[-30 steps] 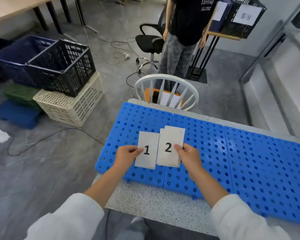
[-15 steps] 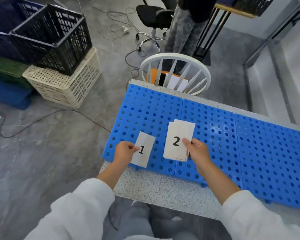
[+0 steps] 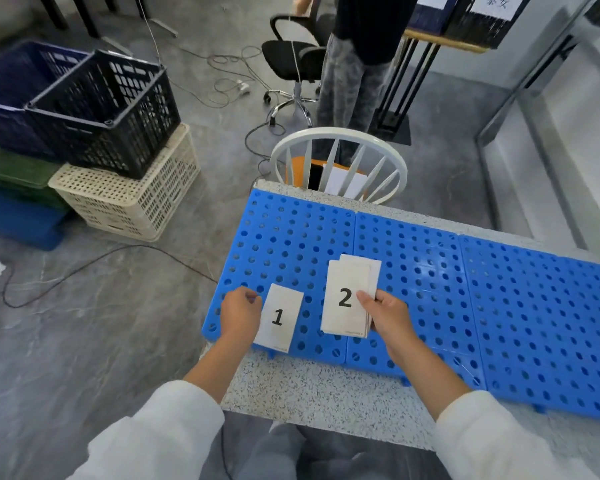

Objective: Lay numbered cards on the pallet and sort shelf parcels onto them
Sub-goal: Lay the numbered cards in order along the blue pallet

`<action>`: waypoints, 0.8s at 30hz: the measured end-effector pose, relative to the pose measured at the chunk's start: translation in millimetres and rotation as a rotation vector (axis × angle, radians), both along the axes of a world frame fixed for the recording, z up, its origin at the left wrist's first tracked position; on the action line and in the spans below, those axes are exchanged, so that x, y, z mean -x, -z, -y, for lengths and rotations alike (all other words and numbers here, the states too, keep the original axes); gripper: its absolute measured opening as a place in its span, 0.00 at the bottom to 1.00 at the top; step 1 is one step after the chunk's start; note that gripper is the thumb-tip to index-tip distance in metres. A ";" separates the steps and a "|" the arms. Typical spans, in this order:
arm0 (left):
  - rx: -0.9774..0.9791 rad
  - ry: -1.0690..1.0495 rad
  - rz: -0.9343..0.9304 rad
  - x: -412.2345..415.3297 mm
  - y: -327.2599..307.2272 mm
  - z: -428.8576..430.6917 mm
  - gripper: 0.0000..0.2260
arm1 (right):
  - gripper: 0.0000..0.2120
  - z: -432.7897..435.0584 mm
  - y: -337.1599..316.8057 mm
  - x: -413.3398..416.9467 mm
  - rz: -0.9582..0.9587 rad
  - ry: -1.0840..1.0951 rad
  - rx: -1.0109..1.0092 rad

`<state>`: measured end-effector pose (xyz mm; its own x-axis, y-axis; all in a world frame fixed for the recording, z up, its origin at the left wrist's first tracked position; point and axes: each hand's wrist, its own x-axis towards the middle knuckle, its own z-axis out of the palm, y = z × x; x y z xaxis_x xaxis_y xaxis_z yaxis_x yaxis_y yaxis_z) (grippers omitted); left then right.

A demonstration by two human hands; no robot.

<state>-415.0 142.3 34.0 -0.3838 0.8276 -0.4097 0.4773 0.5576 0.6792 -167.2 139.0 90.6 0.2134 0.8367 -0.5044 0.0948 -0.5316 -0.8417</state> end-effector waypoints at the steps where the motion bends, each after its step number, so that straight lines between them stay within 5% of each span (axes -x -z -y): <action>1: -0.030 0.013 0.072 -7.1 -8.4 -3.1 0.07 | 0.03 0.4 -2.6 -0.2 -0.006 0.003 -0.011; 5: -0.114 0.184 0.394 -54.7 -46.7 -8.1 0.12 | 0.04 3.0 -14.4 -4.8 -0.029 0.013 -0.059; 9: -0.140 0.356 0.367 -96.3 -60.7 -11.5 0.12 | 0.06 5.9 -24.5 -18.1 -0.059 0.042 -0.122; 14: -0.121 0.330 0.386 -130.4 -61.1 -20.7 0.14 | 0.03 15.3 -27.6 -45.9 -0.028 0.131 -0.189; 24: -0.087 0.519 0.473 -186.1 -48.6 -16.7 0.22 | 0.03 42.5 -17.8 -112.6 0.091 0.261 -0.106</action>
